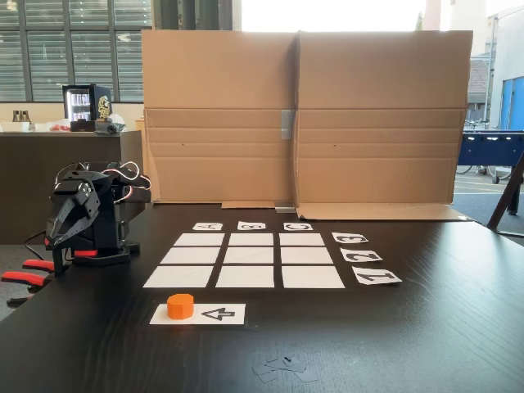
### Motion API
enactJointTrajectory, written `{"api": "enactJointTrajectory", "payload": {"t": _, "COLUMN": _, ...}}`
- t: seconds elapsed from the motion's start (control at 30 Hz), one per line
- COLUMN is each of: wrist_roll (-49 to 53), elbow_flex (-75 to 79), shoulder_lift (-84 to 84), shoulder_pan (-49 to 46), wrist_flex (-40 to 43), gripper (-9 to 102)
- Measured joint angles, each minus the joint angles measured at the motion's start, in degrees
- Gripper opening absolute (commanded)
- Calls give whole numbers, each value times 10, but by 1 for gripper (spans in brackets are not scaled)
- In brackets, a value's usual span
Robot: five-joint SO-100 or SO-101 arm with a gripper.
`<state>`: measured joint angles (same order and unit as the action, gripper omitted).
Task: Pick up the round, orange token and place it in the grid on square B1.
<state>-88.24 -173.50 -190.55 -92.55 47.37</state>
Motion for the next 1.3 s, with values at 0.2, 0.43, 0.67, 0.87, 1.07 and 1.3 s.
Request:
{"api": "enactJointTrajectory", "payload": {"t": 0.2, "wrist_roll": 0, "elbow_flex": 0, "shoulder_lift": 0, "shoulder_pan": 0, "wrist_flex": 0, "gripper": -1}}
{"api": "enactJointTrajectory", "payload": {"t": 0.43, "wrist_roll": 0, "elbow_flex": 0, "shoulder_lift": 0, "shoulder_pan": 0, "wrist_flex": 0, "gripper": -1}}
{"api": "enactJointTrajectory", "payload": {"t": 0.67, "wrist_roll": 8, "elbow_flex": 2, "shoulder_lift": 4, "shoulder_pan": 8, "wrist_flex": 4, "gripper": 0}}
{"api": "enactJointTrajectory", "payload": {"t": 0.87, "wrist_roll": 33, "elbow_flex": 80, "shoulder_lift": 76, "shoulder_pan": 29, "wrist_flex": 72, "gripper": 0}}
{"api": "enactJointTrajectory", "payload": {"t": 1.07, "wrist_roll": 36, "elbow_flex": 192, "shoulder_lift": 205, "shoulder_pan": 47, "wrist_flex": 107, "gripper": 0}}
{"api": "enactJointTrajectory", "payload": {"t": 1.3, "wrist_roll": 37, "elbow_flex": 338, "shoulder_lift": 342, "shoulder_pan": 72, "wrist_flex": 164, "gripper": 0}}
